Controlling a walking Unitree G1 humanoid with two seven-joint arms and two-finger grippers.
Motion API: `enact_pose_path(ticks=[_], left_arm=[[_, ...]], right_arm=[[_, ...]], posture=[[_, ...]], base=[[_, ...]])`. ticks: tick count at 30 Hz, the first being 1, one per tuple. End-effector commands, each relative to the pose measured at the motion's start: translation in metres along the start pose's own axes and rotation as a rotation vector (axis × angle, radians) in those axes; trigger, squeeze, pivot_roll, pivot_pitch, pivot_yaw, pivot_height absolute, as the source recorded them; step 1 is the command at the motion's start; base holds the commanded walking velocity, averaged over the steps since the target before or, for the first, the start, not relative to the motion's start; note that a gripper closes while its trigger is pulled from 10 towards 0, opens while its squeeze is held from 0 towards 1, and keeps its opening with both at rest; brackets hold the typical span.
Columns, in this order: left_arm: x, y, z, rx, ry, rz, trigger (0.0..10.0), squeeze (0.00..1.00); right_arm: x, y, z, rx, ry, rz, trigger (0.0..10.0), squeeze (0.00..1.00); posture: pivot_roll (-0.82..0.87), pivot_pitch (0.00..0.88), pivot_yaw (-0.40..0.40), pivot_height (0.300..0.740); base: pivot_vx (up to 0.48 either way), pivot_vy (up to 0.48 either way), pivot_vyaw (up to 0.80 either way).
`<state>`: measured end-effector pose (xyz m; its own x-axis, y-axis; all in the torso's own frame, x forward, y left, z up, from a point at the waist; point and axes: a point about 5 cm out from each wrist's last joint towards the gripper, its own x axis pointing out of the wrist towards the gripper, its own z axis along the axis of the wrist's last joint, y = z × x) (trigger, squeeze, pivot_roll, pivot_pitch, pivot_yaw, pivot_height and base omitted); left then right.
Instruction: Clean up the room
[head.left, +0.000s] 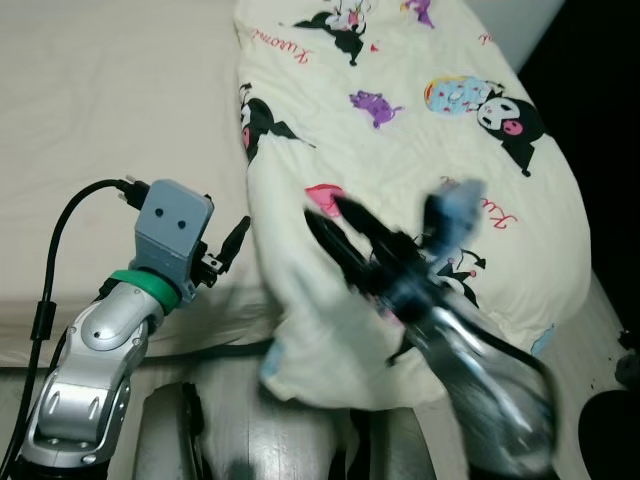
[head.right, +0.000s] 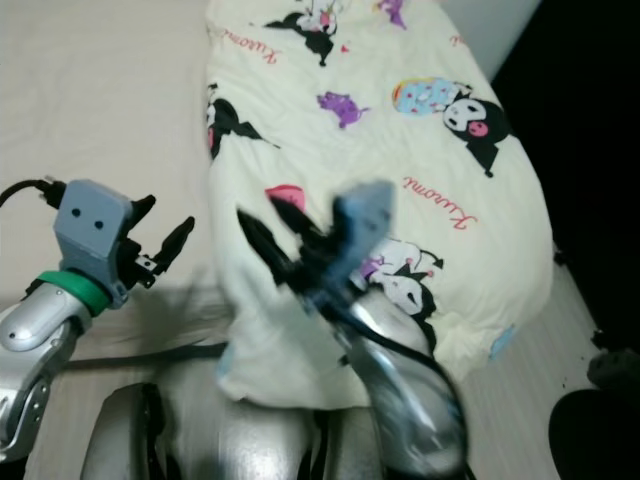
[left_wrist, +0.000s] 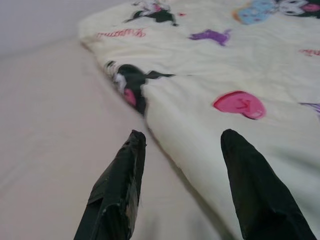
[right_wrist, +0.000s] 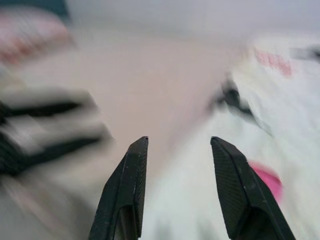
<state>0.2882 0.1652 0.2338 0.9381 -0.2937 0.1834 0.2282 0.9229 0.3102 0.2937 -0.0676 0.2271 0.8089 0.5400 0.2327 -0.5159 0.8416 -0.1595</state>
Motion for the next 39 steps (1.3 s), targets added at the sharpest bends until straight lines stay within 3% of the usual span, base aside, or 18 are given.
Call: enact_pose_path(ticks=[1, 3, 5, 9, 10, 11, 12, 14, 16, 19, 20, 22, 24, 26, 27, 29, 32, 39], left_arm=[[0.0, -0.002, -0.001, -0.013, 0.002, -0.008, 10.0, 0.0], [0.001, -0.002, 0.001, -0.021, -0.006, -0.006, 10.0, 0.0], [0.003, -0.003, 0.006, -0.053, -0.03, -0.005, 10.0, 0.0], [0.004, -0.004, 0.009, -0.071, -0.041, -0.008, 10.0, 0.0], [0.004, -0.004, 0.009, -0.071, -0.041, -0.008, 10.0, 0.0], [0.004, -0.005, 0.008, -0.076, -0.039, -0.006, 10.0, 0.0], [0.004, -0.005, 0.008, -0.076, -0.039, -0.006, 10.0, 0.0], [0.004, -0.007, 0.004, -0.081, -0.028, -0.001, 10.0, 0.0], [0.005, -0.008, 0.002, -0.084, -0.024, 0.002, 10.0, 0.0], [0.005, -0.008, 0.002, -0.084, -0.024, 0.002, 10.0, 0.0], [0.006, -0.009, 0.001, -0.086, -0.023, 0.003, 10.0, 0.0], [0.008, -0.011, 0.001, -0.087, -0.026, 0.005, 10.0, 0.0], [0.009, -0.011, 0.001, -0.088, -0.028, 0.005, 10.0, 0.0], [0.011, -0.014, 0.002, -0.08, -0.043, 0.007, 10.0, 0.0], [0.011, -0.014, 0.002, -0.08, -0.043, 0.007, 10.0, 0.0], [0.01, -0.018, 0.003, -0.069, -0.058, 0.014, 10.0, 0.0], [0.01, -0.019, 0.002, -0.072, -0.062, 0.026, 10.0, 0.0], [0.005, -0.031, 0.002, -0.036, -0.075, 0.0, 10.0, 0.0]], right_arm=[[0.004, -0.004, -0.027, -0.157, 0.125, -0.09, 10.0, 0.0], [0.011, -0.006, -0.049, -0.249, 0.217, -0.144, 10.0, 0.0], [0.022, -0.007, -0.091, -0.43, 0.372, -0.19, 10.0, 0.0], [0.019, 0.001, -0.119, -0.472, 0.491, -0.12, 10.0, 0.0], [0.019, 0.001, -0.119, -0.472, 0.491, -0.12, 10.0, 0.0], [0.01, 0.023, -0.133, -0.454, 0.538, 0.079, 10.0, 0.0], [0.01, 0.023, -0.133, -0.454, 0.538, 0.079, 10.0, 0.0], [-0.023, 0.071, -0.142, -0.258, 0.585, 0.505, 10.0, 0.0], [-0.035, 0.083, -0.138, -0.169, 0.564, 0.611, 10.0, 0.0], [-0.035, 0.083, -0.138, -0.169, 0.564, 0.611, 10.0, 0.0], [-0.037, 0.08, -0.127, -0.096, 0.515, 0.6, 10.0, 0.0], [-0.013, 0.048, -0.088, 0.081, 0.291, 0.335, 10.0, 0.0], [-0.005, 0.034, -0.074, 0.148, 0.202, 0.226, 10.0, 0.0], [0.005, 0.002, -0.024, 0.334, -0.05, 0.06, 10.0, 0.0], [0.005, 0.002, -0.024, 0.334, -0.05, 0.06, 10.0, 0.0], [0.001, -0.023, 0.017, 0.386, -0.246, -0.076, 10.0, 0.0], [-0.003, -0.031, 0.024, 0.356, -0.285, -0.143, 10.0, 0.0], [-0.013, -0.06, -0.014, 0.254, -0.163, -0.414, 10.0, 0.0]], posture=[[0.11, 0.186, -0.037, 0.555], [0.11, 0.187, -0.035, 0.555], [0.11, 0.189, -0.04, 0.555], [0.11, 0.189, -0.042, 0.555], [0.11, 0.189, -0.042, 0.555], [0.12, 0.191, -0.046, 0.555], [0.12, 0.191, -0.046, 0.555], [0.11, 0.192, -0.052, 0.555], [0.11, 0.192, -0.053, 0.555], [0.11, 0.192, -0.053, 0.555], [0.1, 0.191, -0.055, 0.555], [0.09, 0.186, -0.057, 0.555], [0.09, 0.186, -0.057, 0.555], [0.08, 0.173, -0.062, 0.555], [0.08, 0.173, -0.062, 0.555], [0.07, 0.152, -0.063, 0.555], [0.06, 0.138, -0.059, 0.555], [0.06, 0.078, -0.047, 0.568]], base=[[0.0, 0.0, 0.0], [0.0, 0.0, 0.0], [0.0, 0.0, 0.0], [0.0, 0.0, 0.0], [0.0, 0.0, 0.0], [0.0, 0.0, 0.0], [0.0, 0.0, 0.0], [0.0, 0.0, 0.0], [0.0, 0.0, 0.0], [0.0, 0.0, 0.0], [0.0, 0.0, 0.0], [0.0, 0.0, 0.0], [0.0, 0.0, 0.0], [0.0, 0.0, 0.0], [0.0, 0.0, 0.0], [0.0, 0.0, 0.0], [0.0, 0.0, 0.0], [0.0, 0.0, 0.0]])
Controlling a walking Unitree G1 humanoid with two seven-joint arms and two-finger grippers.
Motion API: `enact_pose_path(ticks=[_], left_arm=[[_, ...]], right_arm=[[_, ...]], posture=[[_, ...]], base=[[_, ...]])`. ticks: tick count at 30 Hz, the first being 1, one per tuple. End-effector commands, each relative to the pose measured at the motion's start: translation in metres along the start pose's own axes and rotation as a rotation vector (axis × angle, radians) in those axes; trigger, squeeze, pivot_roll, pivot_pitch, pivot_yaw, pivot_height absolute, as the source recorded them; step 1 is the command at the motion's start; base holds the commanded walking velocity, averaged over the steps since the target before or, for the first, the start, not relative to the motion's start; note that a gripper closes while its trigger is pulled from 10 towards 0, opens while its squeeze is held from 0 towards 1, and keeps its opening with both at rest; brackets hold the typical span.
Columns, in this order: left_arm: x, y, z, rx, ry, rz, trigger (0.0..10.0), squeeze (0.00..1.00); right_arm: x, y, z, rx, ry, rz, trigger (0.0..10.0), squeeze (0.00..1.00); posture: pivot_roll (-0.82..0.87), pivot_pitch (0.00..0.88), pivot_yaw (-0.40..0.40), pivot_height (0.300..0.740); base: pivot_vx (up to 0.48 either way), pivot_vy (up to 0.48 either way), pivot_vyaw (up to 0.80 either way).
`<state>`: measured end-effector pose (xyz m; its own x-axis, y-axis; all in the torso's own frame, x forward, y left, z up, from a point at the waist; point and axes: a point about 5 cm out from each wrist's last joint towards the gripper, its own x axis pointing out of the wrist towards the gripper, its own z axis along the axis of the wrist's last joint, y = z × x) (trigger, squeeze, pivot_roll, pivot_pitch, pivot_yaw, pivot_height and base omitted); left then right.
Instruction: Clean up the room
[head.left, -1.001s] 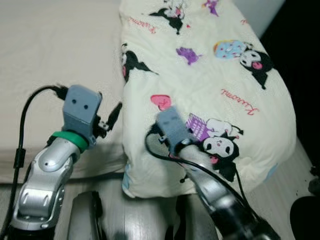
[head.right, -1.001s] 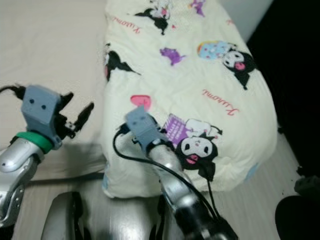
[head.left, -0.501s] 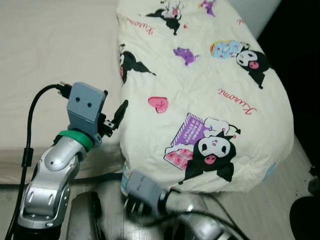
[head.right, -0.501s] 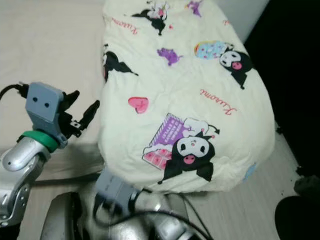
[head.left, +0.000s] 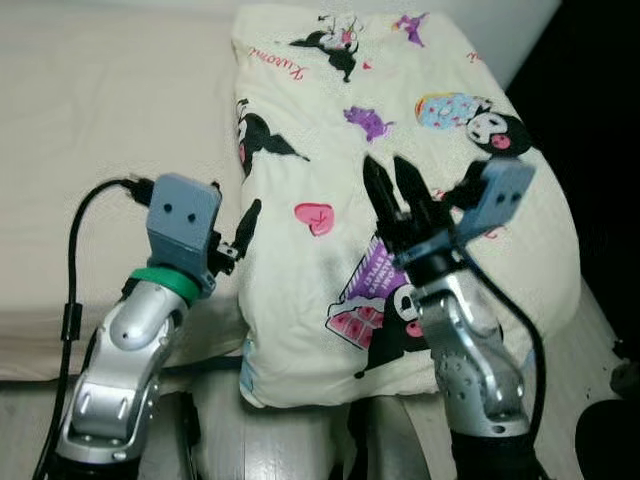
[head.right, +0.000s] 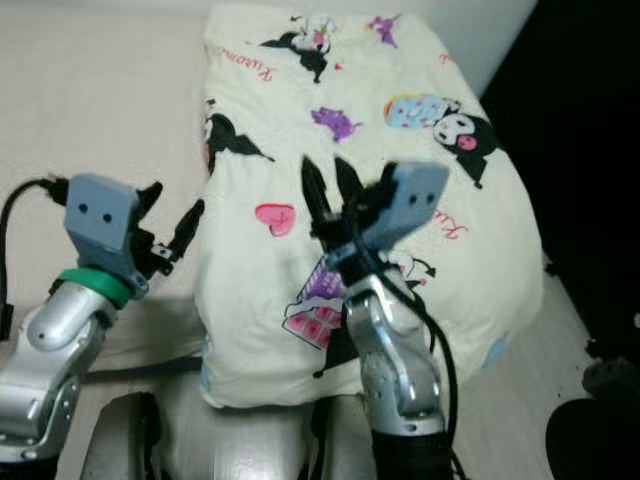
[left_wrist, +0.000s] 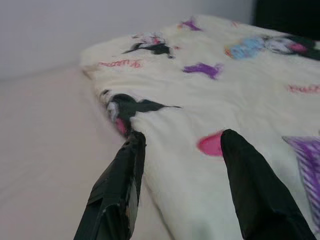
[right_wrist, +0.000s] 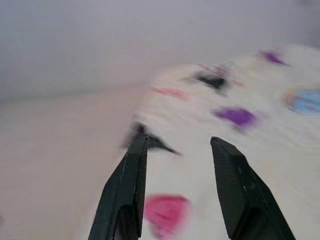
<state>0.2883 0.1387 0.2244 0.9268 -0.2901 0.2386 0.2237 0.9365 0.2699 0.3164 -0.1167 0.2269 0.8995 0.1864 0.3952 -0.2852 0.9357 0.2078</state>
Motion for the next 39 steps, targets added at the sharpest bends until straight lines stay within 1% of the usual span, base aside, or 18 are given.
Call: enact_pose_path(ticks=[1, 2, 3, 4, 8, 12, 16, 22, 24, 30, 39], left_arm=[[0.0, -0.003, 0.005, -0.008, -0.024, -0.013, 10.0, 0.0], [0.0, -0.003, 0.005, -0.008, -0.024, -0.013, 10.0, 0.0], [0.004, 0.001, 0.007, -0.028, -0.032, 0.02, 10.0, 0.0], [0.004, 0.001, 0.007, -0.028, -0.032, 0.02, 10.0, 0.0], [0.013, 0.006, 0.006, -0.077, -0.026, 0.074, 10.0, 0.0], [0.016, 0.002, 0.003, -0.123, -0.006, 0.074, 10.0, 0.0], [0.017, -0.003, 0.003, -0.145, -0.007, 0.067, 10.0, 0.0], [0.018, -0.002, 0.002, -0.115, -0.003, 0.062, 10.0, 0.0], [0.02, 0.003, 0.001, -0.09, 0.008, 0.075, 10.0, 0.0], [0.023, 0.01, -0.003, -0.08, 0.038, 0.098, 10.0, 0.0], [0.024, 0.008, -0.007, -0.072, 0.05, 0.089, 10.0, 0.0]], right_arm=[[-0.002, -0.011, -0.004, -0.007, 0.005, -0.056, 10.0, 0.0], [-0.002, -0.011, -0.004, -0.007, 0.005, -0.056, 10.0, 0.0], [0.0, -0.013, -0.002, 0.022, -0.002, -0.062, 10.0, 0.0], [0.0, -0.013, -0.002, 0.022, -0.002, -0.062, 10.0, 0.0], [0.004, -0.017, 0.0, 0.005, 0.007, -0.08, 10.0, 0.0], [0.006, -0.017, -0.003, 0.003, 0.008, -0.088, 10.0, 0.0], [0.007, -0.017, -0.007, -0.004, 0.011, -0.098, 10.0, 0.0], [0.007, -0.017, -0.009, -0.005, 0.017, -0.103, 10.0, 0.0], [0.007, -0.018, -0.01, -0.007, 0.017, -0.105, 10.0, 0.0], [0.01, -0.018, -0.011, -0.015, 0.012, -0.107, 10.0, 0.0], [0.011, -0.019, -0.013, -0.024, 0.013, -0.128, 10.0, 0.0]], posture=[[0.06, 0.078, -0.047, 0.573], [0.06, 0.078, -0.047, 0.573], [0.05, 0.071, -0.045, 0.583], [0.05, 0.071, -0.045, 0.583], [0.05, 0.051, -0.044, 0.603], [0.05, 0.046, -0.045, 0.618], [0.05, 0.046, -0.044, 0.633], [0.05, 0.046, -0.04, 0.653], [0.05, 0.044, -0.038, 0.663], [0.06, 0.035, -0.033, 0.688], [0.06, 0.035, -0.029, 0.713]], base=[[0.0, 0.0, 0.0], [0.0, 0.0, 0.0], [0.0, 0.0, 0.0], [0.0, 0.0, 0.0], [0.0, 0.0, 0.0], [0.0, 0.0, 0.0], [0.0, 0.0, 0.0], [0.0, 0.0, 0.0], [0.0, 0.0, 0.0], [0.0, 0.0, 0.0], [0.0, 0.0, 0.0]])
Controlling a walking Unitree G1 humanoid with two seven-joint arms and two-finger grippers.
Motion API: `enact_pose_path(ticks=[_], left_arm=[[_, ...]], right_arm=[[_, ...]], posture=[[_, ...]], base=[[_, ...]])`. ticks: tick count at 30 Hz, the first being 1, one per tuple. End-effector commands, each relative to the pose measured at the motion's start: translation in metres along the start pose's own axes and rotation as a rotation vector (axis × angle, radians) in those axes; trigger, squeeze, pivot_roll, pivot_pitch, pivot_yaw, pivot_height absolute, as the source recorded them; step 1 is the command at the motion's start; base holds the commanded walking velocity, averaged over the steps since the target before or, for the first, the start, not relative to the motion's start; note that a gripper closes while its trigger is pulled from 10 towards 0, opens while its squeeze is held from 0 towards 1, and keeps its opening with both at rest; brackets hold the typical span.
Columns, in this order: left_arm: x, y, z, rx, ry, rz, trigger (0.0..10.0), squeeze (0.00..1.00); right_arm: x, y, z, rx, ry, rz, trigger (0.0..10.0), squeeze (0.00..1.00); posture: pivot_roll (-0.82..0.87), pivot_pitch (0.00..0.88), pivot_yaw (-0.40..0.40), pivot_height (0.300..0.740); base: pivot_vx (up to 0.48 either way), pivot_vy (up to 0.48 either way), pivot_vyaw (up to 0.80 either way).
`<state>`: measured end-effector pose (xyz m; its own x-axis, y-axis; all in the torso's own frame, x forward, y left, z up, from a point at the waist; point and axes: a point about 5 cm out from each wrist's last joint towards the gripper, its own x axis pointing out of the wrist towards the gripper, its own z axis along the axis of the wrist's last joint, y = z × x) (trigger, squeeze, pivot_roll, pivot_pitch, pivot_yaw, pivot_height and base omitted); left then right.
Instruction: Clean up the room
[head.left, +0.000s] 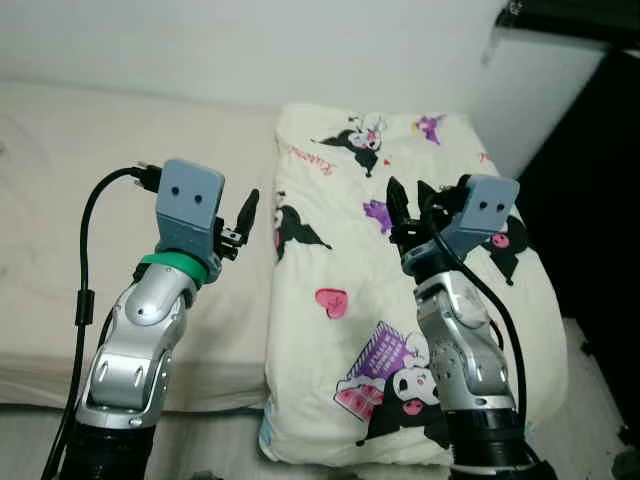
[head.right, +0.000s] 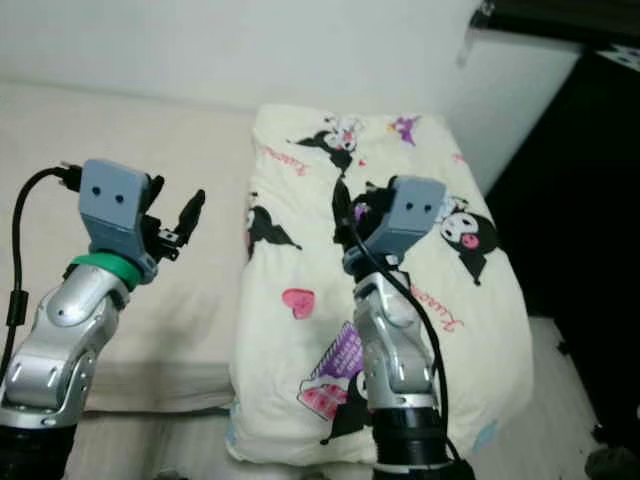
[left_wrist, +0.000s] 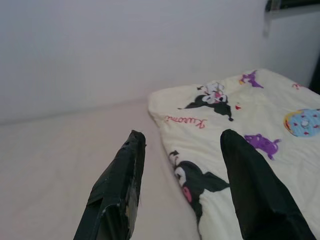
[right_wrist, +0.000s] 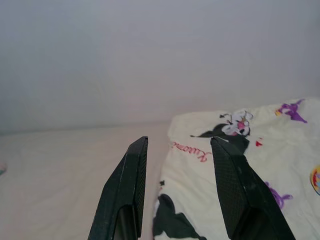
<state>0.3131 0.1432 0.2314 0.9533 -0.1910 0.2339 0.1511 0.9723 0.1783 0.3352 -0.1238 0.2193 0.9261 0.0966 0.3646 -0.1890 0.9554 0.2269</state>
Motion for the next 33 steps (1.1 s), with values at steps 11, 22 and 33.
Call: enact_pose_path(ticks=[11, 22, 33], left_arm=[[0.0, -0.005, -0.016, -0.016, 0.048, 0.007, 10.0, 0.0], [-0.003, -0.009, -0.019, -0.046, 0.06, 0.044, 10.0, 0.0], [-0.008, -0.007, -0.022, -0.066, 0.064, 0.096, 10.0, 0.0]], right_arm=[[-0.001, -0.011, -0.007, -0.013, 0.016, -0.077, 10.0, 0.0], [-0.004, -0.008, -0.014, -0.036, 0.038, -0.08, 10.0, 0.0], [-0.004, -0.007, -0.017, -0.035, 0.041, -0.076, 10.0, 0.0]], posture=[[0.05, 0.038, -0.019, 0.74], [0.06, 0.048, -0.019, 0.74], [0.07, 0.053, -0.024, 0.74]], base=[[0.0, 0.0, 0.0], [0.0, 0.0, 0.0], [0.0, 0.0, 0.0]])
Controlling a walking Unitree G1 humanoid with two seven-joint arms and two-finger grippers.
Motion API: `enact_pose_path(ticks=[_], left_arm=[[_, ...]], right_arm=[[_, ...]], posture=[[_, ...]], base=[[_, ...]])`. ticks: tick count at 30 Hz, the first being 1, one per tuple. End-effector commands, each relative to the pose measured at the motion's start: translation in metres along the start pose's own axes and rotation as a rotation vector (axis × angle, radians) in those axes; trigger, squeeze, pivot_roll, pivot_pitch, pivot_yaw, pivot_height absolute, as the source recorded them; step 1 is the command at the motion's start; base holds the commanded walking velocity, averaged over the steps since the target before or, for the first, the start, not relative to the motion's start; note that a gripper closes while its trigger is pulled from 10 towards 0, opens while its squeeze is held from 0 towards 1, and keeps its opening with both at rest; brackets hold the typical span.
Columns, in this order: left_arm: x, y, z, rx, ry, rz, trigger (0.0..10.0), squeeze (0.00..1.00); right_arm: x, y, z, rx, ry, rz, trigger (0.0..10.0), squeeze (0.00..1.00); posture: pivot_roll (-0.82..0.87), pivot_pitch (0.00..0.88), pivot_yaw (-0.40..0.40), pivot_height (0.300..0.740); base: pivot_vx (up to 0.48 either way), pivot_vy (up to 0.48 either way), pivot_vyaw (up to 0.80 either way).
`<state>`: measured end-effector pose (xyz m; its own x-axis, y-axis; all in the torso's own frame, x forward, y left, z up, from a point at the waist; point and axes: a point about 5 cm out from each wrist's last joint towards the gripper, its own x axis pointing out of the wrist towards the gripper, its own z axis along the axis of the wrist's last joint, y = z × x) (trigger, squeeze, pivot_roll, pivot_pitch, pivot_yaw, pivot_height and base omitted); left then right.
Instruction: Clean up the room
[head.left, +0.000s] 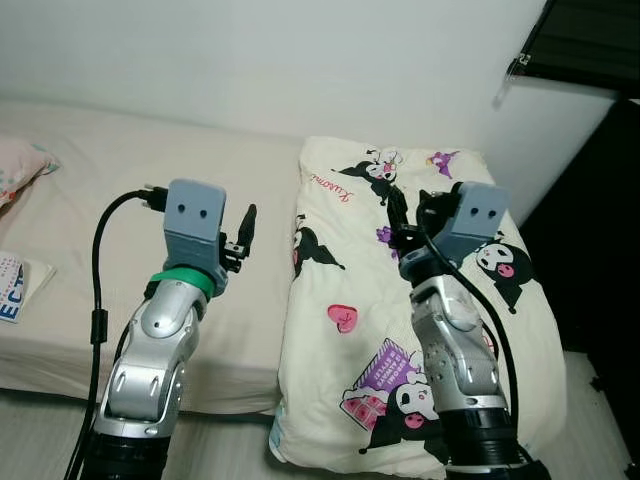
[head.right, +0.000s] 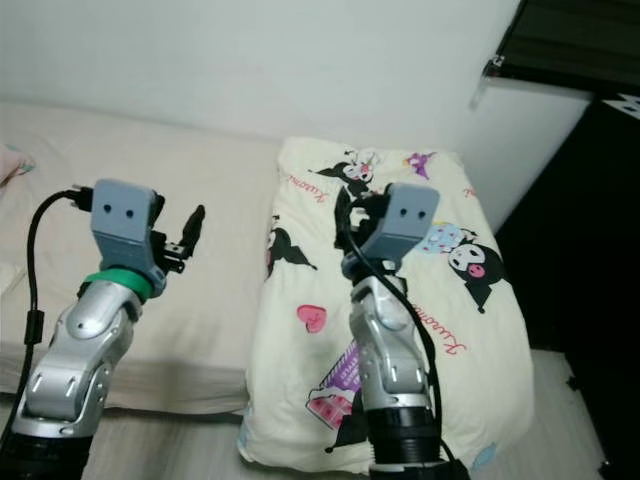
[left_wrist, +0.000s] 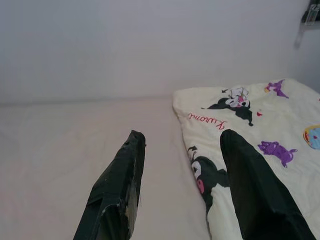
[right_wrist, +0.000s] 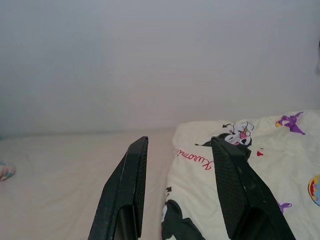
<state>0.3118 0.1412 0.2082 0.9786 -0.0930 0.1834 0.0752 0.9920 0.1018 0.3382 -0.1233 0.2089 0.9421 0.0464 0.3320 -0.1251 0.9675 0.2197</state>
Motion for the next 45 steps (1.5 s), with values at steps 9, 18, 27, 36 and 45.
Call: enact_pose_path(ticks=[9, 18, 27, 36, 45], left_arm=[[-0.0023, -0.0004, 0.0018, -0.007, -0.015, 0.014, 10.0, 0.0], [-0.0023, -0.0001, 0.0028, -0.007, -0.016, 0.016, 10.0, 0.0], [-0.0007, 0.0001, 0.0023, -0.003, -0.01, 0.014, 10.0, 0.0], [0.002, -0.0013, 0.0027, 0.029, -0.012, -0.001, 10.0, 0.0], [0.0033, -0.0058, 0.0004, 0.034, -0.003, -0.024, 10.0, 0.0]], right_arm=[[-0.0022, -0.0043, -0.0076, -0.006, 0.027, -0.016, 10.0, 0.0], [-0.003, -0.0053, -0.0086, -0.008, 0.03, -0.021, 10.0, 0.0], [-0.0037, -0.006, -0.0084, -0.006, 0.026, -0.03, 10.0, 0.0], [-0.0045, -0.0074, -0.0083, -0.007, 0.025, -0.041, 10.0, 0.0], [-0.0051, -0.0077, -0.008, -0.008, 0.024, -0.042, 10.0, 0.0]], posture=[[0.07, 0.054, -0.026, 0.74], [0.06, 0.059, -0.02, 0.74], [0.06, 0.061, -0.013, 0.74], [0.06, 0.063, -0.006, 0.74], [0.05, 0.066, -0.005, 0.74]], base=[[0.0, 0.236, 0.0], [0.0, 0.342, 0.0], [0.0, 0.341, 0.0], [0.0, 0.235, 0.0], [0.0, 0.0, 0.0]])
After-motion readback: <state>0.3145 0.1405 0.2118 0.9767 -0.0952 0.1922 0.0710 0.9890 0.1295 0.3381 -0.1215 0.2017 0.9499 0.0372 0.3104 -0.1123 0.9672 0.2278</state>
